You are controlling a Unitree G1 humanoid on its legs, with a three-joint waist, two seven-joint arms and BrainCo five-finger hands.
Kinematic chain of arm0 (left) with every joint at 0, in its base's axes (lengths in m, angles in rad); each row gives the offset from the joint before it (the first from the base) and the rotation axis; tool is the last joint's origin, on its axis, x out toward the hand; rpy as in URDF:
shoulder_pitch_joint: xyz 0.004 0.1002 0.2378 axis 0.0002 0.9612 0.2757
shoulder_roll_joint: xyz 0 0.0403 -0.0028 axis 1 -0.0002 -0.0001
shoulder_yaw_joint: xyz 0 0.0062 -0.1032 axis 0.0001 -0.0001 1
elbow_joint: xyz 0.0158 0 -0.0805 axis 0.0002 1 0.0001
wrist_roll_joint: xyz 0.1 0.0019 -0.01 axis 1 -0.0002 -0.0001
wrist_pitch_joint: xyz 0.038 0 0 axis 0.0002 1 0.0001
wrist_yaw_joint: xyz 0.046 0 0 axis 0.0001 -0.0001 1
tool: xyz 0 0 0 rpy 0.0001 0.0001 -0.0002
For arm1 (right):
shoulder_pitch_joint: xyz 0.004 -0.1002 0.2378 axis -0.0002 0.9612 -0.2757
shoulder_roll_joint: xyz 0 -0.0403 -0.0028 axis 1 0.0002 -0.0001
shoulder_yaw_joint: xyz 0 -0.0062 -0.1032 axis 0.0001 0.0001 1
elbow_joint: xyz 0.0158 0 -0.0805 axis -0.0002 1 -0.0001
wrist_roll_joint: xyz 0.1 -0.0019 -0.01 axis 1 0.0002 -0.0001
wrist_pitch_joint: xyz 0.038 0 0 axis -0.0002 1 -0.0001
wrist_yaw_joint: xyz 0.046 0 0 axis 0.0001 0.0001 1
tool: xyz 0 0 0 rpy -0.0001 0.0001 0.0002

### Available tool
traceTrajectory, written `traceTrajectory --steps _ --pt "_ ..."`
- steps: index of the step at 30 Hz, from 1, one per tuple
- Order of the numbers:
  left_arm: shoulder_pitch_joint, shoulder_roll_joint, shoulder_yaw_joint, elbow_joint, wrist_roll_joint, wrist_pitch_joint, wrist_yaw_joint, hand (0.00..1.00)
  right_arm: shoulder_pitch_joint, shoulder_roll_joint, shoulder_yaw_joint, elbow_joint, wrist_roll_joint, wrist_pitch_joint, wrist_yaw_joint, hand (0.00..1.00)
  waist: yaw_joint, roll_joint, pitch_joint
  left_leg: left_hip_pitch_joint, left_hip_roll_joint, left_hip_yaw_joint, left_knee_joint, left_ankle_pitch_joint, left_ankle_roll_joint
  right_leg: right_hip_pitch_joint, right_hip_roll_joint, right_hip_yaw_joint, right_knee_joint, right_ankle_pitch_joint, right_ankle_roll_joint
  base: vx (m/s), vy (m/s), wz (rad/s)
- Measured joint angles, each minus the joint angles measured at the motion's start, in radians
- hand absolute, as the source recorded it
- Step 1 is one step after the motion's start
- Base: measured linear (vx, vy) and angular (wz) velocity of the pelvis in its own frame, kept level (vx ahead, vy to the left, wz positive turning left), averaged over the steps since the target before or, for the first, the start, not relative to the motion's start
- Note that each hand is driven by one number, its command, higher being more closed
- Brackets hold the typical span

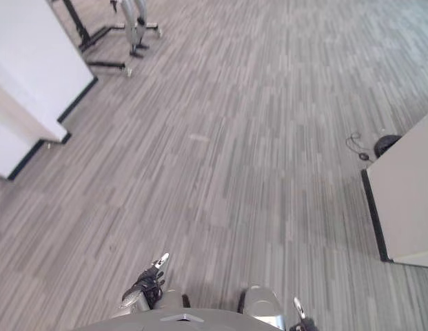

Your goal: Organize washtable

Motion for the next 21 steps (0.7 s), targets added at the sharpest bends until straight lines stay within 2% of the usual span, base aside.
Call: traceTrajectory --steps 1,3,4,6,7,8,9,10,11,12,13,14,15,16,17,18,19,20,21 --pt "0.003 0.003 0.005 -0.005 -0.001 -0.006 0.004 0.0 -0.006 0.0 0.017 -0.004 0.0 -0.008 0.001 0.0 0.007 -0.005 0.0 -0.018 0.014 0.029 -0.039 -0.007 0.011 0.034 -0.008 0.012 -0.025 0.003 0.004 -0.19 0.045 -0.61" --pt "0.011 0.019 0.008 -0.02 -0.014 -0.021 0.012 0.0 -0.05 0.001 0.02 -0.021 0.002 -0.014 0.0 0.0 0.022 -0.01 0.001 -0.083 0.054 0.084 -0.285 -0.014 0.023 0.111 -0.033 0.053 -0.087 0.007 0.028 -0.29 0.011 -0.82" --pt "0.014 0.021 0.027 -0.018 -0.031 -0.023 0.021 0.0 -0.066 0.004 0.017 -0.021 0.003 -0.015 0.0 0.0 0.039 -0.012 0.0 -0.092 0.06 0.09 -0.518 -0.004 0.021 0.14 -0.054 0.073 -0.106 -0.002 0.071 -0.3 0.019 -0.95" --pt "0.026 0.021 0.034 -0.017 -0.033 -0.034 0.03 0.0 -0.069 0.004 0.011 -0.019 0.001 -0.016 0.0 0.0 0.043 -0.02 -0.004 -0.097 0.059 0.082 -0.775 0.048 0.018 0.187 -0.088 0.079 -0.14 -0.038 0.13 -0.16 0.117 -0.75" --pt "0.03 0.037 0.031 0.001 -0.038 -0.036 0.03 0.0 -0.057 0.0 -0.005 -0.002 -0.001 -0.02 0.0 0.0 0.045 -0.035 -0.018 -0.116 0.05 0.063 -0.825 0.14 0.004 0.236 -0.129 0.079 -0.178 -0.097 0.183 0.11 0.24 -0.6" --pt "0.031 0.053 0.033 0.013 -0.04 -0.038 0.031 0.0 -0.054 -0.002 -0.006 0.018 -0.001 -0.023 -0.001 0.0 0.047 -0.05 -0.034 -0.135 0.034 0.067 -0.763 0.161 0.0 0.25 -0.156 0.083 -0.182 -0.117 0.198 0.35 0.32 -0.42" --pt "0.03 0.061 0.033 0.024 -0.04 -0.036 0.035 0.0 -0.046 -0.004 -0.01 0.052 -0.001 -0.024 0.0 0.0 0.03 -0.062 -0.055 -0.167 0.014 0.052 -0.679 0.137 -0.008 0.258 -0.185 0.091 -0.157 -0.112 0.19 0.5 0.335 0.13" --pt "0.028 0.079 0.015 0.036 -0.04 -0.033 0.039 0.0 -0.029 0.004 -0.022 0.097 -0.001 -0.021 0.001 0.0 0.009 -0.09 -0.076 -0.175 -0.025 0.047 -0.623 0.073 0.026 0.204 -0.224 0.121 -0.022 -0.071 0.166 0.62 0.415 0.54" --pt "0.022 0.114 -0.014 0.065 -0.04 -0.031 0.038 0.0 -0.009 0.011 -0.031 0.136 -0.002 -0.009 0.002 0.0 -0.002 -0.115 -0.085 -0.14 -0.077 0.05 -0.619 0.03 0.036 0.128 -0.266 0.144 0.183 0.025 0.156 0.55 0.386 0.7" --pt "0.01 0.125 -0.044 0.091 -0.04 -0.02 0.036 0.0 0.014 0.023 -0.047 0.141 -0.002 -0.002 0.001 0.0 -0.004 -0.133 -0.074 -0.083 -0.113 0.053 -0.644 0.013 0.049 0.073 -0.298 0.164 0.347 0.157 0.134 0.4 0.27 0.62" --pt "0.001 0.134 -0.056 0.106 -0.038 -0.013 0.039 0.0 0.029 0.031 -0.055 0.141 -0.002 -0.002 0.002 0.0 -0.009 -0.139 -0.068 -0.039 -0.137 0.055 -0.667 0.002 0.059 0.033 -0.316 0.175 0.45 0.25 0.134 0.25 0.174 0.52" --pt "0.008 0.141 -0.096 0.111 -0.036 -0.005 0.039 0.0 0.046 0.033 -0.058 0.149 -0.002 0.001 0.004 0.0 -0.015 -0.139 -0.063 0.054 -0.166 0.054 -0.719 -0.016 0.08 -0.059 -0.322 0.188 0.642 0.222 0.122 0.14 0.111 0.29" --pt "0.014 0.135 -0.147 0.111 -0.034 0.003 0.038 0.0 0.043 0.028 -0.047 0.144 -0.003 0.008 0.006 0.0 -0.021 -0.114 -0.049 0.16 -0.172 0.054 -0.802 -0.019 0.085 -0.144 -0.277 0.194 0.743 0.13 0.119 0.05 0.069 0.11" --pt "0.014 0.132 -0.173 0.11 -0.028 0.005 0.037 0.0 0.042 0.027 -0.036 0.136 -0.004 0.01 0.008 0.0 -0.022 -0.096 -0.045 0.209 -0.169 0.055 -0.848 -0.018 0.084 -0.19 -0.239 0.194 0.752 0.085 0.122 -0.11 0.015 -0.09" --pt "0.006 0.126 -0.212 0.11 -0.028 0.006 0.031 0.0 0.039 0.027 -0.023 0.125 -0.004 0.01 0.013 0.0 -0.022 -0.069 -0.035 0.297 -0.167 0.064 -0.935 -0.011 0.074 -0.271 -0.167 0.181 0.711 0.024 0.109 -0.26 -0.025 -0.05" --pt "-0.007 0.114 -0.228 0.109 -0.027 0.005 0.027 0.0 0.041 0.026 -0.025 0.12 -0.003 0.01 0.017 0.0 -0.026 -0.059 -0.027 0.367 -0.172 0.072 -0.993 -0.012 0.075 -0.336 -0.118 0.158 0.612 -0.004 0.091 -0.31 -0.042 0.0" --pt "-0.015 0.107 -0.229 0.109 -0.028 0.005 0.029 0.0 0.042 0.024 -0.026 0.119 -0.003 0.01 0.017 0.0 -0.028 -0.055 -0.022 0.395 -0.175 0.074 -1.018 -0.015 0.079 -0.361 -0.104 0.134 0.539 -0.005 0.09 -0.39 -0.059 0.17" --pt "-0.031 0.087 -0.232 0.096 -0.021 0.005 0.028 0.0 0.052 0.03 -0.021 0.092 -0.003 0.012 0.015 0.0 -0.03 -0.046 -0.021 0.44 -0.175 0.08 -1.053 -0.04 0.074 -0.408 -0.101 0.054 0.376 0.01 0.092 -0.38 -0.045 0.24" --pt "-0.048 0.072 -0.237 0.075 -0.02 0.005 0.027 0.0 0.065 0.037 -0.021 0.073 -0.003 0.011 0.013 0.0 -0.025 -0.046 -0.022 0.472 -0.176 0.08 -1.072 -0.066 0.05 -0.428 -0.108 -0.035 0.168 0.075 0.087 -0.35 -0.042 0.23"
